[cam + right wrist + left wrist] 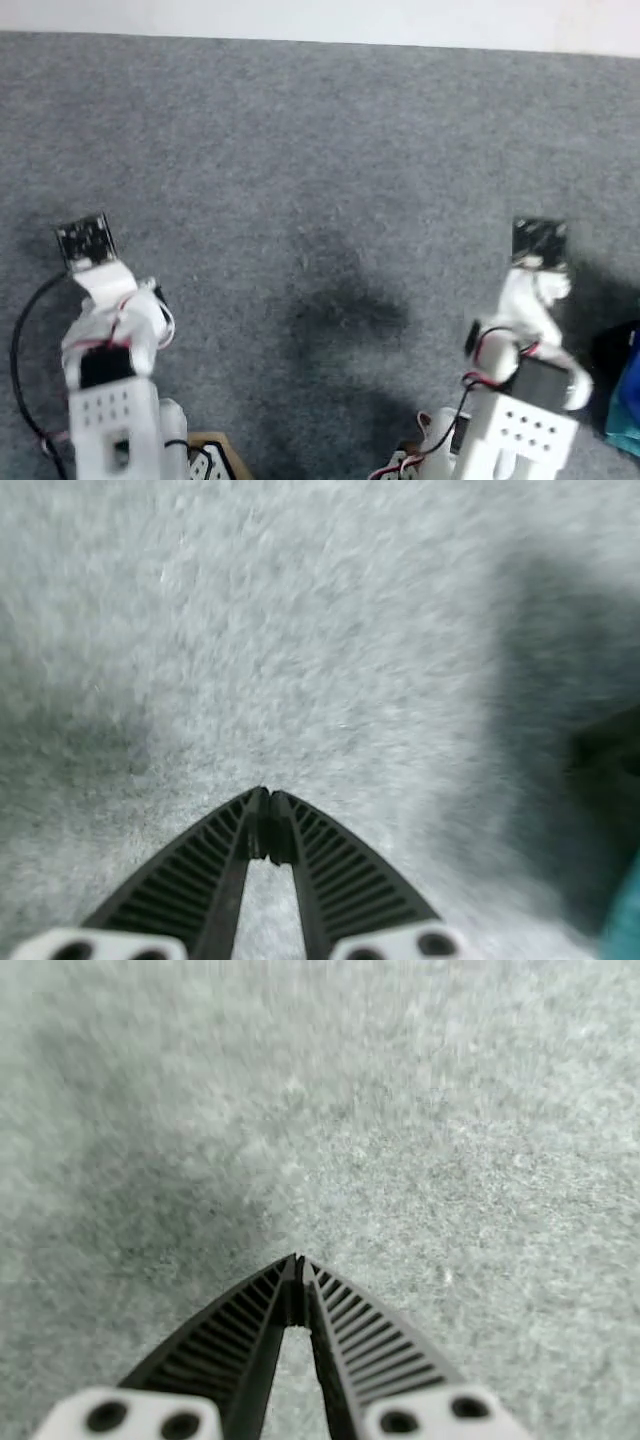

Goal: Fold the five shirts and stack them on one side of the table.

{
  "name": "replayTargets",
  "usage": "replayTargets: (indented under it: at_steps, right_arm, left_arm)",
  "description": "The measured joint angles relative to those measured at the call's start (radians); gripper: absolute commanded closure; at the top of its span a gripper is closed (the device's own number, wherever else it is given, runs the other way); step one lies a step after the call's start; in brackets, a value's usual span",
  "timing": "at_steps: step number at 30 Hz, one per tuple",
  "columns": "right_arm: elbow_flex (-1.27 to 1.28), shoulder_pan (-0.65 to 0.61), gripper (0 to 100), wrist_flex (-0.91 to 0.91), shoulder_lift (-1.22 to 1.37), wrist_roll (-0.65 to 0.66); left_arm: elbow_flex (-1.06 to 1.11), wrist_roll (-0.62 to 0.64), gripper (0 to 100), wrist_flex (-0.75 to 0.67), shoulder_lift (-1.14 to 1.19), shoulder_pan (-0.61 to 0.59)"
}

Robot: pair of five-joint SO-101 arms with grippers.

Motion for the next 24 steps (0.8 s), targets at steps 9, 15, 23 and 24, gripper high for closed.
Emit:
replayTargets:
  at_steps: [9, 15, 23, 24]
  right_arm:
    - [0.479, -0.129, 99.0, -0.135, -0.342, -0.002]
    - [0.663, -0.132, 99.1, -0.135, -0.574, -0.002]
    - [0.666, -0.133, 99.1, -0.133, -0.580, -0.002]
    - [0.666, -0.133, 99.1, -0.126, -0.580, -0.002]
  left_arm:
    - [0.219, -0.029, 99, 0.210, -0.517, -0.003]
    - [0.221, -0.029, 99, 0.238, -0.503, -0.003]
    - [0.221, -0.029, 99, 0.491, -0.503, -0.003]
    - [0.221, -0.029, 99, 0.512, -0.503, -0.003]
